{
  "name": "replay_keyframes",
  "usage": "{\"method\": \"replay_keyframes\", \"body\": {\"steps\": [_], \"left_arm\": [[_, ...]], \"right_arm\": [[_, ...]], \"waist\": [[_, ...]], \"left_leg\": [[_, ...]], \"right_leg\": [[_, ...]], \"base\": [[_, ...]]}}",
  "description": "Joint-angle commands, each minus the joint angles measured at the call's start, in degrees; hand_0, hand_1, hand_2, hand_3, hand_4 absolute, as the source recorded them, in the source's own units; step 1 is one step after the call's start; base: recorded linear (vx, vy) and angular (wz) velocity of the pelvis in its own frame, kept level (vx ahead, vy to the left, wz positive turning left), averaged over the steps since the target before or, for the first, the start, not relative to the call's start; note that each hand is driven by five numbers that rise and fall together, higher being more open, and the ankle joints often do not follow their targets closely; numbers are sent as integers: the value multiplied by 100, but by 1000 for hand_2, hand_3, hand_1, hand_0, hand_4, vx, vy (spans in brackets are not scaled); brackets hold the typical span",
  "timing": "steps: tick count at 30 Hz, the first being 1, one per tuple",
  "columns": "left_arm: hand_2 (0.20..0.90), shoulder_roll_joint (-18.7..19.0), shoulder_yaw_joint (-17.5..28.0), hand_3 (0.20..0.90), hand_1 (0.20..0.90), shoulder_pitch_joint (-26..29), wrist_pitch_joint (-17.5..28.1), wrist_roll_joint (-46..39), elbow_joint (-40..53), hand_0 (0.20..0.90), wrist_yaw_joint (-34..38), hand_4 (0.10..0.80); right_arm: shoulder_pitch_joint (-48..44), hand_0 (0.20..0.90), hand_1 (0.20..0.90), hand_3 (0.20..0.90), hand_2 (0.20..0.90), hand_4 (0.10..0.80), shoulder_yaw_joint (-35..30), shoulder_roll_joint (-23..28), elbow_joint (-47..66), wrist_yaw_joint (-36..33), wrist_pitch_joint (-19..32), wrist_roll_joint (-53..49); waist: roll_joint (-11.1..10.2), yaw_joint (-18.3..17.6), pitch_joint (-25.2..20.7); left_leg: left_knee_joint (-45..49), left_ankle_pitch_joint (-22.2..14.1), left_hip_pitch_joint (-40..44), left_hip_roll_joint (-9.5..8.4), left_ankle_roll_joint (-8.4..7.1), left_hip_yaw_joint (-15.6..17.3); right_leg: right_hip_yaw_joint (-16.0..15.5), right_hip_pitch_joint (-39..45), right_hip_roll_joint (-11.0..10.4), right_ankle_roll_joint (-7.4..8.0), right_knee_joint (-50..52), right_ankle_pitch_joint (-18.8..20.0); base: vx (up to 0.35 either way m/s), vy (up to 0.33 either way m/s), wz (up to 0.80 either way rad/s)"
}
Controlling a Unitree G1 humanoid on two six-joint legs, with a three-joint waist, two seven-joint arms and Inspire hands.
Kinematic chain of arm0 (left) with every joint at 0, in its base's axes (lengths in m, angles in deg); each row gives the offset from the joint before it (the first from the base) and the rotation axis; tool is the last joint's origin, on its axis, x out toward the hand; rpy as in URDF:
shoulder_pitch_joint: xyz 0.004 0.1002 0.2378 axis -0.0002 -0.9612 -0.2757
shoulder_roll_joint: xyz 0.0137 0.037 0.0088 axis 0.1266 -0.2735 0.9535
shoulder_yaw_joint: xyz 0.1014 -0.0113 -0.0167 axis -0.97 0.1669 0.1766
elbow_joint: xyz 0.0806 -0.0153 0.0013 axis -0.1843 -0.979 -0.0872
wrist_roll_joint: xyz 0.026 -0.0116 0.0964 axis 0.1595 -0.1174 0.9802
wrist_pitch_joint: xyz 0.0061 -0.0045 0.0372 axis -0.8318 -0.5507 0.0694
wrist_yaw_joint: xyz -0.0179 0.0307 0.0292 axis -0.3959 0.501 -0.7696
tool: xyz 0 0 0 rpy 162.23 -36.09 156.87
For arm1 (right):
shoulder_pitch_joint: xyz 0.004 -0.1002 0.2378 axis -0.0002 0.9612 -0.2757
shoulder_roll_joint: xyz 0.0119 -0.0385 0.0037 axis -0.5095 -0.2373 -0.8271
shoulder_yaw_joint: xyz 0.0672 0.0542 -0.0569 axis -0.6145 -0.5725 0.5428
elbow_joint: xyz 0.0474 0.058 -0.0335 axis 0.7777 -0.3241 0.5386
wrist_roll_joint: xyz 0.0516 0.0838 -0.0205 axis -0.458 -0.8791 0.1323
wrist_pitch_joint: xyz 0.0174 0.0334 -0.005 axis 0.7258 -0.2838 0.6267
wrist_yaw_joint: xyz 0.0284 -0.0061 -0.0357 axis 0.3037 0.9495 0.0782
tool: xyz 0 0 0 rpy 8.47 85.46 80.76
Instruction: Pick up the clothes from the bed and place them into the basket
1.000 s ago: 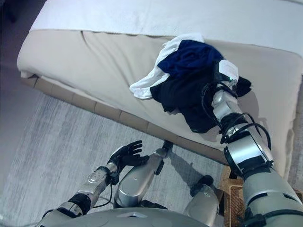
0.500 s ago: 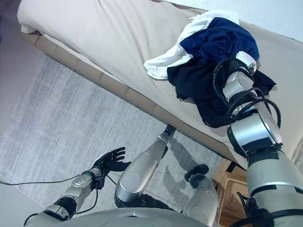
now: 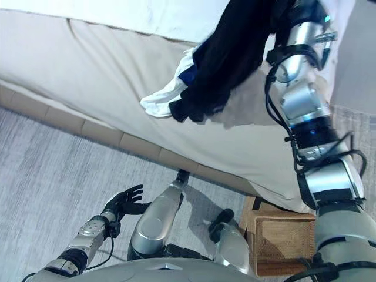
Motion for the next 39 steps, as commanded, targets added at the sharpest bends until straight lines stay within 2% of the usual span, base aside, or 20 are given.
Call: {"method": "replay_keyframes", "body": {"steps": [1,8,13,18,21,24,26,30,33,39], "left_arm": [[900,-171,-335,900,900,-623,-49,449,-431,900,-107,800],[900,-315,-320,900,900,-508,-249,749,-904,900,-50,800],[900,-346,-203,900,900,-526,-456,784,-1045,900,-13,800],[900,-286,-136,900,900,-525,-631,862,-1158,900,-77,800],[900,-246,-139,900,900,-473,-715,878,-1036,900,-166,800],[900,-231,-195,900,900,-409,-705,841,-944,900,-205,800],[900,-234,-201,900,900,-392,-694,847,-933,900,-217,800],[900,-300,-416,900,900,-267,-602,684,-840,900,-201,800],[900,-346,-509,900,900,-249,-587,652,-873,900,-191,800],[900,-355,-565,900,900,-294,-643,681,-1024,900,-150,800]], "right_arm": [[263,300,300,200,300,100,-264,783,399,-444,425,466],[548,300,300,200,300,100,-539,1230,282,-472,366,263],[716,300,300,200,300,100,-809,1615,203,-798,328,1],[1037,300,300,200,300,100,-1254,2008,329,-1091,405,-283],[1373,300,300,200,300,100,-1427,2061,339,-391,412,-565],[1527,300,300,200,300,100,-1334,2083,379,436,672,-976],[1556,300,300,200,300,100,-1325,2075,390,595,694,-1030],[1475,300,300,200,300,100,-996,2027,7,1652,1167,-1679],[1152,300,300,200,300,100,-705,1925,-236,1934,1338,-1845],[413,300,300,200,300,100,-187,1832,-491,1999,1457,-2154]], "waist": [[73,-170,-1660],[8,-478,-2124],[8,-700,-2300],[19,-1024,-2448],[35,-1176,-2487],[27,-1289,-2519],[23,-1298,-2528],[-67,-1361,-2576],[-122,-1293,-2595],[-188,-1117,-2593]], "left_leg": [[-1111,-463,1060,129,171,290],[-1355,-436,1392,189,52,562],[-1370,-539,1581,214,35,810],[-1406,-627,1704,228,49,1071],[-1419,-650,1751,225,28,1174],[-1436,-645,1774,220,21,1235],[-1436,-646,1771,220,21,1250],[-1437,-666,1802,207,17,1320],[-1437,-669,1803,205,0,1347],[-1437,-637,1752,210,-37,1286]], "right_leg": [[85,-45,510,-76,188,91],[194,302,714,-149,-324,-3],[348,357,804,-205,-588,-3],[557,297,846,-192,-685,65],[680,269,857,-177,-717,112],[813,252,880,-178,-774,158],[836,244,881,-179,-779,163],[885,263,885,-160,-899,276],[800,315,879,-147,-1021,355],[625,385,878,-138,-1134,408]], "base": [[27,-43,-27],[-41,-20,-13],[-55,11,-17],[-84,-6,-25],[-65,17,-37],[-37,18,-24],[-24,16,-25],[-20,33,-16],[-2,25,-8],[-1,4,1]]}}
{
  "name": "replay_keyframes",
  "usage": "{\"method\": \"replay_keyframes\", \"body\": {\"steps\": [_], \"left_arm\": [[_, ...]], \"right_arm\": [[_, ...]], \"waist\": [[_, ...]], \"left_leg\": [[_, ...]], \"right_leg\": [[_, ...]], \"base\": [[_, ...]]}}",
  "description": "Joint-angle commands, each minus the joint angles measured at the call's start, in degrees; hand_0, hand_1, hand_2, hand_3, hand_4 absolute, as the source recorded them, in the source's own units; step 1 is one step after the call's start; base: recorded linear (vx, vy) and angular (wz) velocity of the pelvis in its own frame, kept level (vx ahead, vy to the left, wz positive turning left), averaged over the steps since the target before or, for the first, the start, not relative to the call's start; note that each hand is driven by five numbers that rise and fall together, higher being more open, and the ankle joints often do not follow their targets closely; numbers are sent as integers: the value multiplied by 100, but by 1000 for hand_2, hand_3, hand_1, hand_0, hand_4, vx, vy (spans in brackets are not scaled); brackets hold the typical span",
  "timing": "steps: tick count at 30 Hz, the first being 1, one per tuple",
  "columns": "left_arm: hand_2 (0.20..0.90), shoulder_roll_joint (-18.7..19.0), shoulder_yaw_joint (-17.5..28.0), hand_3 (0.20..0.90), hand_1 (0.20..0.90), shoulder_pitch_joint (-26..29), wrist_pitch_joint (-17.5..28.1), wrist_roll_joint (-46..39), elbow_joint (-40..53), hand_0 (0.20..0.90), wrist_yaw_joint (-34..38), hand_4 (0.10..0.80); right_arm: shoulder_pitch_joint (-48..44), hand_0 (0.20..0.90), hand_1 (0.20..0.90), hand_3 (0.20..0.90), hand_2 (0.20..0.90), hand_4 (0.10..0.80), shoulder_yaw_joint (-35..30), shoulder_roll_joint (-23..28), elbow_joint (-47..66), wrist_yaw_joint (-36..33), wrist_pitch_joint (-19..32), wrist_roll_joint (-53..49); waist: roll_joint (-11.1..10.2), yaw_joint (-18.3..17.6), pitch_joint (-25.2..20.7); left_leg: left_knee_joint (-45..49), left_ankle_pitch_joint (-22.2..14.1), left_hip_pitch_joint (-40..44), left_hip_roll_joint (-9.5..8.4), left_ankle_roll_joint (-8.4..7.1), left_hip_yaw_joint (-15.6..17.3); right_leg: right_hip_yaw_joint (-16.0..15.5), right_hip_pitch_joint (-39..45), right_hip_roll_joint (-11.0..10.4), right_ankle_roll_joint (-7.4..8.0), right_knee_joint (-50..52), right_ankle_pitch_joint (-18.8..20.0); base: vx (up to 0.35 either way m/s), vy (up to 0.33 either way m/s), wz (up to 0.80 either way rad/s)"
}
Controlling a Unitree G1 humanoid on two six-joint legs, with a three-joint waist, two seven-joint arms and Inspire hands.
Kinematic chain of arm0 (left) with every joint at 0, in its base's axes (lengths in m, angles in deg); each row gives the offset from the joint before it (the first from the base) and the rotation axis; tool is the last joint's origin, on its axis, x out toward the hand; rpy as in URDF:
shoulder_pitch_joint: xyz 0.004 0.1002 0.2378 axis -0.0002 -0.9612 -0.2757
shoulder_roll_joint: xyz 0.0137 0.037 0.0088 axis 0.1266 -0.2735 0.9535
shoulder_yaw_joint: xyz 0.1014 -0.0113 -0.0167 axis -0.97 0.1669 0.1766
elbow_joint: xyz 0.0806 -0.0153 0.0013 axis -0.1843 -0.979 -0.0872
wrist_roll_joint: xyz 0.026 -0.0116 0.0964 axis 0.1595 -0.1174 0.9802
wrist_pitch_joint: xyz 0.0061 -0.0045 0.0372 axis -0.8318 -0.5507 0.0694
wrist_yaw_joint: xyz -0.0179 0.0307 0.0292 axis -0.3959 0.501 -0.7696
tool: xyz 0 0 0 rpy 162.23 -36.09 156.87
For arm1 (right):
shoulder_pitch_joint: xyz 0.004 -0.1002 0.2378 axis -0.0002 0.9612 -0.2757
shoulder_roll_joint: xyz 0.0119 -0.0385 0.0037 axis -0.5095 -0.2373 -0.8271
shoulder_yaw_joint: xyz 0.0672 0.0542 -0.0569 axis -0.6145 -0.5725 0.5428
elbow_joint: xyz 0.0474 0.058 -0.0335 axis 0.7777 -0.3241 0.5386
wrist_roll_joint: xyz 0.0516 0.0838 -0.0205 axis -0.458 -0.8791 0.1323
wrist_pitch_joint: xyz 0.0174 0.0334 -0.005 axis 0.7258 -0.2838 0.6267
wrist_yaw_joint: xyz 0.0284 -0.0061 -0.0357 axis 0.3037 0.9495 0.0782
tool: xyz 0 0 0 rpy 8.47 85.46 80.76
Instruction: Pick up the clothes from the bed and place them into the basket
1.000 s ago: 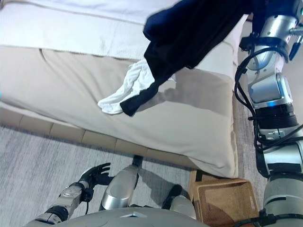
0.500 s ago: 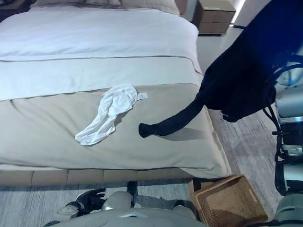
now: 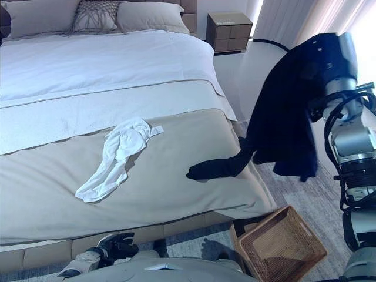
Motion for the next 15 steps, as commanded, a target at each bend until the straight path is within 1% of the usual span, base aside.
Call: {"method": "replay_keyframes", "body": {"steps": [1,5,10,15], "left_arm": [[900,-187,-504,900,900,147,142,-142,-240,900,-120,800],[900,-103,-444,900,900,85,35,-48,-330,900,-94,800],[900,-28,-338,900,900,26,-59,-8,-310,900,-139,800],[900,-42,-330,900,900,19,-51,-32,-238,900,-208,800]], "right_arm": [[-1834,300,300,200,300,100,-45,573,59,-395,1016,-304],[-2237,300,300,200,300,100,169,397,90,-401,1001,-614],[-2472,300,300,200,300,100,371,180,266,-413,872,-588],[-2651,300,300,200,300,100,464,21,238,-519,666,-564]], "waist": [[-156,377,-577],[-168,517,-557],[-160,648,-530],[-145,736,-500]], "left_leg": [[10,-863,277,-319,240,128],[10,-831,253,-332,227,24],[10,-805,258,-352,225,-75],[10,-796,274,-371,232,-161]], "right_leg": [[-453,-280,358,-197,240,-41],[-555,-238,350,-219,232,-70],[-640,-180,344,-247,230,-102],[-713,-128,338,-271,262,-146]], "base": [[-6,21,6],[1,25,11],[17,15,17],[21,7,14]]}}
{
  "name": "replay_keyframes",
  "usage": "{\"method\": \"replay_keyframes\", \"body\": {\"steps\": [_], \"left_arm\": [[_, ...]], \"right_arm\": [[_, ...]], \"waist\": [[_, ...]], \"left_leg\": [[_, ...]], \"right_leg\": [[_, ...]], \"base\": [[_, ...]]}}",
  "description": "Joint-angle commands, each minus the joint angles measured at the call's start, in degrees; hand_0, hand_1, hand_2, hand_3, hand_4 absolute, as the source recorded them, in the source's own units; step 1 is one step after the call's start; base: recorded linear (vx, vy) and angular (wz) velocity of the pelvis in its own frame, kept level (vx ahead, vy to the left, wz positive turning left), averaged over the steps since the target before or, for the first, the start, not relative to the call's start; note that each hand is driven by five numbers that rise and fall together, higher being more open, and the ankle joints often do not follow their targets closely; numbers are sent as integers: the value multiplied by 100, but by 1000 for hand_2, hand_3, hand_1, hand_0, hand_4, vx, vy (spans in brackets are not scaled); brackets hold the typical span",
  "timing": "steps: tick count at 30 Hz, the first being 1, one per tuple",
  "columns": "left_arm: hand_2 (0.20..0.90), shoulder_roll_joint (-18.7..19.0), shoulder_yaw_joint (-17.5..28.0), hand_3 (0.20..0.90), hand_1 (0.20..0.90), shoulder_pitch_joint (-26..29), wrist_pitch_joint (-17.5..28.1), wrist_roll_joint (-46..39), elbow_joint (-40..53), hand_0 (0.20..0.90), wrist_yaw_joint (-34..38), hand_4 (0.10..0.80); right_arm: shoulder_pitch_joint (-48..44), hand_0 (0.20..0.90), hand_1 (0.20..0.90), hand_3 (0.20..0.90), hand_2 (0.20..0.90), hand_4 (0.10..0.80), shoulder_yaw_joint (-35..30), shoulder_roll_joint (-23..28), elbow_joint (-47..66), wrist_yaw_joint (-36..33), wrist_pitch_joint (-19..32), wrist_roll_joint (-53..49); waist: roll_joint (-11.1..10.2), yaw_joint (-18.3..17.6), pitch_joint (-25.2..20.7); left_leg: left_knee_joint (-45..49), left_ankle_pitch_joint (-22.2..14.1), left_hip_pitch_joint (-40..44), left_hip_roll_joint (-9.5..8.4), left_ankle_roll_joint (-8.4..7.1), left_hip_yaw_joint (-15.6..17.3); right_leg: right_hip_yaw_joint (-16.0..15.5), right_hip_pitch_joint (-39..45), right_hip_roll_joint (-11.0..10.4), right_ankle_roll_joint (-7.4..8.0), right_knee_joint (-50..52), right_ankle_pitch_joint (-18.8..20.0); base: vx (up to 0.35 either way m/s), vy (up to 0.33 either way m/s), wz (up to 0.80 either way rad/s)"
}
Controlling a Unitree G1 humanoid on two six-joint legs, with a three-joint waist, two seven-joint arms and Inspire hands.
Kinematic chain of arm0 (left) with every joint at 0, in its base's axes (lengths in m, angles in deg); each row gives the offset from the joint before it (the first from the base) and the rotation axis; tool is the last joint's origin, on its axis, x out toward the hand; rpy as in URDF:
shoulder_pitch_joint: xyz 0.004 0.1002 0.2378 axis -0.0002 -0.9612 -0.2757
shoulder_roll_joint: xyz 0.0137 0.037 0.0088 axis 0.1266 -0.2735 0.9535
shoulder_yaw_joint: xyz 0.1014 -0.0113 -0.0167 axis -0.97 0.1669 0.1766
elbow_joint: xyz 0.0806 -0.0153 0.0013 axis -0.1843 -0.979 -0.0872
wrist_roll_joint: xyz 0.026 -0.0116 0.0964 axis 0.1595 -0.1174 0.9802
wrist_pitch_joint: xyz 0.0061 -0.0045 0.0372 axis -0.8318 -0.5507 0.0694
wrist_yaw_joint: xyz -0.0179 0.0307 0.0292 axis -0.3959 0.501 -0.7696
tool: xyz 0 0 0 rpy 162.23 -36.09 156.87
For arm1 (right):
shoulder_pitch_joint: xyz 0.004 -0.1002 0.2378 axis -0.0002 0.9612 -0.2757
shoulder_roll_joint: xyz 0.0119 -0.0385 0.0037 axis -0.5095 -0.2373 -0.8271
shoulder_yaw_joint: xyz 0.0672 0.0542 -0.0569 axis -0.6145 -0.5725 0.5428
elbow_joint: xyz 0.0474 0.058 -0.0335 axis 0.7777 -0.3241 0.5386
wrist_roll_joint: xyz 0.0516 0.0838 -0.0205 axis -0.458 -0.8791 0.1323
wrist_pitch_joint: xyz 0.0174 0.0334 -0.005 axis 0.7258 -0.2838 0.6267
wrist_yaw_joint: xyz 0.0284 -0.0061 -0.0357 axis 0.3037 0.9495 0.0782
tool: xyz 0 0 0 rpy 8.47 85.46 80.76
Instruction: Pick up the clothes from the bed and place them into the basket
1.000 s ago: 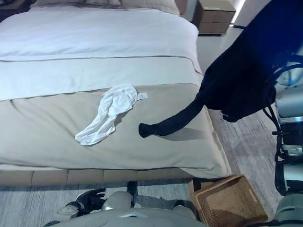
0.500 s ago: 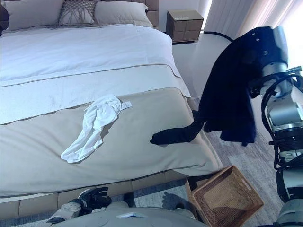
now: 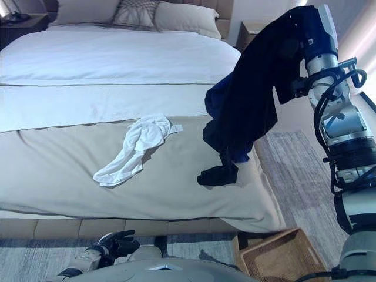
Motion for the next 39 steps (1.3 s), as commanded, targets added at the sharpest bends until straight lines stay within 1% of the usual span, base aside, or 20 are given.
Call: {"method": "replay_keyframes", "body": {"steps": [1,3,4,7,8,9,10,12,17,18,19,23,25,33,36,37,38,39], "left_arm": [[900,-49,-385,900,900,2,42,-13,-201,900,-220,800],[900,-73,-416,900,900,-7,63,-23,-137,900,-245,800],[900,-84,-423,900,900,-2,53,-15,-61,900,-273,800],[900,-84,-410,900,900,20,45,26,-24,900,-303,800],[900,-79,-397,900,900,22,42,46,-24,900,-307,800],[900,-77,-387,900,900,25,21,55,-18,900,-304,800],[900,-73,-377,900,900,28,-9,59,-18,900,-290,800],[900,-55,-356,900,900,11,-16,56,-34,900,-274,800],[900,-21,-311,900,900,-32,-20,96,-42,900,-266,800],[900,-17,-312,900,900,-46,-6,93,-42,900,-263,800],[900,-16,-313,900,900,-57,6,97,-41,900,-262,800],[900,-9,-333,900,900,-86,57,83,-29,900,-271,800],[900,-23,-358,900,900,-102,111,70,-44,900,-256,800],[900,3,-355,900,900,-117,144,123,-54,900,-267,800],[900,3,-341,900,900,-118,151,174,-35,900,-301,800],[900,5,-331,900,900,-119,151,187,-24,900,-312,800],[900,-4,-333,900,900,-123,142,186,-5,900,-308,800],[900,1,-348,900,900,-132,134,169,33,900,-319,800]], "right_arm": [[-1369,300,300,200,300,100,-137,169,277,-497,511,-27],[-1340,300,300,200,300,100,-141,126,282,-379,374,-55],[-1270,300,300,200,300,100,-131,82,263,-145,271,-82],[-1083,300,300,200,300,100,-77,0,274,438,201,-30],[-1033,361,361,271,361,171,-42,-26,259,725,80,-21],[-980,512,512,447,512,347,12,-57,235,1002,-15,48],[-926,900,900,900,900,800,130,-80,191,1229,-81,136],[-899,900,900,900,900,800,300,-93,98,1711,-59,317],[-875,900,900,900,900,800,606,-203,-1,2285,-35,644],[-878,502,502,436,502,336,650,-225,-13,2366,-12,723],[-890,300,300,200,300,100,695,-247,-22,2412,13,720],[-889,300,300,200,300,100,792,-300,-1,2460,54,762],[-872,300,300,200,300,100,791,-325,-28,2366,143,895],[-843,300,300,200,300,100,721,-327,72,2313,88,974],[-772,300,300,200,300,100,750,-340,62,2568,-9,1265],[-737,651,651,609,651,509,756,-337,60,2720,-74,1392],[-677,900,900,900,900,800,783,-339,73,2779,-97,1474],[-562,900,900,900,900,800,826,-372,68,2854,-96,1649]], "waist": [[-58,126,-447],[-56,142,-439],[-49,158,-430],[-50,172,-416],[-53,176,-411],[-55,179,-406],[-60,184,-398],[-73,191,-381],[-106,242,-316],[-111,252,-296],[-117,262,-286],[-124,288,-246],[-123,308,-213],[-132,321,-175],[-118,324,-151],[-114,326,-142],[-110,322,-129],[-92,319,-99]], "left_leg": [[6,-891,391,-308,260,181],[6,-893,399,-317,265,145],[6,-885,398,-323,264,131],[6,-873,389,-331,270,123],[6,-871,388,-332,268,121],[6,-866,388,-332,266,118],[6,-853,387,-330,265,117],[6,-846,385,-329,264,118],[6,-817,368,-334,263,99],[6,-815,366,-337,264,93],[6,-813,361,-339,265,88],[6,-795,334,-342,266,57],[6,-788,327,-350,269,28],[6,-794,334,-366,285,8],[6,-792,342,-369,284,16],[6,-787,342,-369,283,19],[6,-787,344,-373,286,16],[6,-779,355,-374,292,6]], "right_leg": [[-351,-234,340,-272,273,-149],[-365,-214,335,-274,279,-158],[-393,-203,326,-272,289,-161],[-435,-205,316,-269,305,-158],[-447,-205,313,-269,310,-159],[-455,-203,311,-271,316,-159],[-466,-204,307,-273,324,-155],[-478,-207,307,-275,332,-154],[-523,-191,314,-270,296,-115],[-527,-189,317,-268,291,-109],[-530,-188,321,-266,286,-104],[-540,-191,326,-265,284,-103],[-556,-188,321,-261,294,-104],[-555,-200,300,-242,340,-115],[-572,-215,276,-227,378,-118],[-579,-218,268,-224,388,-118],[-577,-227,263,-223,398,-117],[-569,-241,254,-224,426,-120]], "base": [[27,3,16],[31,0,21],[32,-1,13],[30,-4,6],[35,-8,2],[45,-5,4],[48,-3,5],[52,-3,6],[32,-3,1],[0,0,0],[0,0,0],[0,0,0],[9,4,2],[5,0,1],[0,0,0],[31,10,0],[53,23,0],[63,28,0]]}}
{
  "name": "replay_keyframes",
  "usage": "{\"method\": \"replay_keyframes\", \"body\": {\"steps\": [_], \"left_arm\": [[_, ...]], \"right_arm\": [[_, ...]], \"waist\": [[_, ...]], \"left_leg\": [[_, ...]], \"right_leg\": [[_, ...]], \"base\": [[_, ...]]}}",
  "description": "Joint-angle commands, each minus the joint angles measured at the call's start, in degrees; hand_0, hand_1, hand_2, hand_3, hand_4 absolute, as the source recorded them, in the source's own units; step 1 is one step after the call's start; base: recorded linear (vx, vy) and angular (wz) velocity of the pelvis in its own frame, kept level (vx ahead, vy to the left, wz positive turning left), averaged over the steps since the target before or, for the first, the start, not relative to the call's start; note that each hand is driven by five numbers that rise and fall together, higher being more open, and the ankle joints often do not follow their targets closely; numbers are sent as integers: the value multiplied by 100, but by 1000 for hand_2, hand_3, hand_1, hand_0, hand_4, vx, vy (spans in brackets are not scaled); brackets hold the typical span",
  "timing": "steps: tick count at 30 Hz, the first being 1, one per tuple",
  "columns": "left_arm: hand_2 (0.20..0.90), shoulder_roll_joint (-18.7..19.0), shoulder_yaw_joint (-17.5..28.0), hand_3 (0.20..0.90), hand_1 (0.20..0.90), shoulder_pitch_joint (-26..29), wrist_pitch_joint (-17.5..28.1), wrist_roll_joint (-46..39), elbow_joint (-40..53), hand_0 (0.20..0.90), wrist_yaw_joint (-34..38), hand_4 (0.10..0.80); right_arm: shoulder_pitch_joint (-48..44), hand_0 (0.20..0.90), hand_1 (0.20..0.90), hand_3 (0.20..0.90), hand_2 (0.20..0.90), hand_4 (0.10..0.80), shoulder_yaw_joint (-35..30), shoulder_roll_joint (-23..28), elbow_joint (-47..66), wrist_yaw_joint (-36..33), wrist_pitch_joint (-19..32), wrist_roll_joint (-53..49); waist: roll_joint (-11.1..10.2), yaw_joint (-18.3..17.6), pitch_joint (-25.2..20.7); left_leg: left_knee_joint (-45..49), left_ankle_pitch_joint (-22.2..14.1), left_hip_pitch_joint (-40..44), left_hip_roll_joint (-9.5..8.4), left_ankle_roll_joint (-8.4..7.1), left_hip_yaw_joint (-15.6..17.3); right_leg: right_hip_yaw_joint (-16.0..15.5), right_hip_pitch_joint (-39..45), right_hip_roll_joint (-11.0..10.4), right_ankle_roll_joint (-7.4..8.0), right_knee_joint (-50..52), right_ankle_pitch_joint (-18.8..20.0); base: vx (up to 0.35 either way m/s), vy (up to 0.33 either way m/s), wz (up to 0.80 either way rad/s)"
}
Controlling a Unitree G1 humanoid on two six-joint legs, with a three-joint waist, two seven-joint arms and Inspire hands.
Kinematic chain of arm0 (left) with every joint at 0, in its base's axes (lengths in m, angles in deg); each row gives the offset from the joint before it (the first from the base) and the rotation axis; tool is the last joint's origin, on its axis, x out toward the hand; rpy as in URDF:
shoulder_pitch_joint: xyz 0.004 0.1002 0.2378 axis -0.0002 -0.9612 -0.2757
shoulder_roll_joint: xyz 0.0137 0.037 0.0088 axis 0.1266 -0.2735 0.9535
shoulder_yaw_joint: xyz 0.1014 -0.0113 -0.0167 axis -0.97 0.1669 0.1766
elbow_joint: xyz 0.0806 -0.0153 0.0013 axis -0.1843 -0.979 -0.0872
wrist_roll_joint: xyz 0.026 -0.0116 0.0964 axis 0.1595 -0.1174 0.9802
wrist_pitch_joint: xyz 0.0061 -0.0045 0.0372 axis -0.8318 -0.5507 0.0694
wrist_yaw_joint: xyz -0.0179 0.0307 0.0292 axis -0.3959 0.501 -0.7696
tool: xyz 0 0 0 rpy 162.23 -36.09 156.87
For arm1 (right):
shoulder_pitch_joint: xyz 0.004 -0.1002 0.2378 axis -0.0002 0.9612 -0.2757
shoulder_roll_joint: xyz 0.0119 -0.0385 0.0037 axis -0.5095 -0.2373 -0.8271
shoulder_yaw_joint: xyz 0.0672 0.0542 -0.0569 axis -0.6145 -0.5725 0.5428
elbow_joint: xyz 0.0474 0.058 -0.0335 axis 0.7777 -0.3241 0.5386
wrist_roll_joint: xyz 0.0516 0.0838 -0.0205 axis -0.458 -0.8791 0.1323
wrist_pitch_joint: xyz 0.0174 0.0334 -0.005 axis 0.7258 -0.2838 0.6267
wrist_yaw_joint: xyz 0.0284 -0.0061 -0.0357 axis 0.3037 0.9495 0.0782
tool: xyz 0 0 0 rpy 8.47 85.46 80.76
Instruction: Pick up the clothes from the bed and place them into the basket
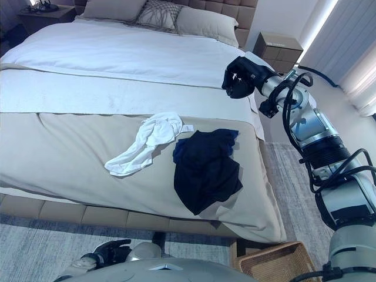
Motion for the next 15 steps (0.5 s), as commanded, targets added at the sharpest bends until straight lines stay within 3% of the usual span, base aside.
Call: {"method": "replay_keyframes", "body": {"steps": [1,6,10,15], "left_arm": [[900,-96,-352,900,900,87,117,103,49,900,-238,800],[900,-20,-631,900,900,437,111,-327,373,900,-110,800],[900,136,-912,900,900,1085,228,-722,648,900,77,800],[900,149,-1027,900,900,1232,268,-921,807,900,266,800]], "right_arm": [[-472,900,900,900,900,800,84,260,161,150,156,542],[-266,900,900,900,900,800,526,-58,-332,339,23,1959],[-627,900,900,900,900,800,1131,-296,-1187,-61,-358,2458],[-813,900,900,900,900,800,1368,-521,-1880,-348,-543,2577]], "waist": [[75,113,-96],[57,228,338],[1,391,1009],[76,535,1356]], "left_leg": [[8,-876,429,-335,271,262],[237,-861,-2,-312,303,166],[481,-806,-698,-318,361,11],[428,-696,-966,-355,368,-110]], "right_leg": [[-282,-330,245,-252,442,-101],[-207,-788,230,-282,673,-106],[-189,-1330,299,-309,667,77],[-256,-1461,360,-299,532,190]], "base": [[64,32,0],[-106,-25,0],[-339,-150,15],[-102,-51,8]]}}
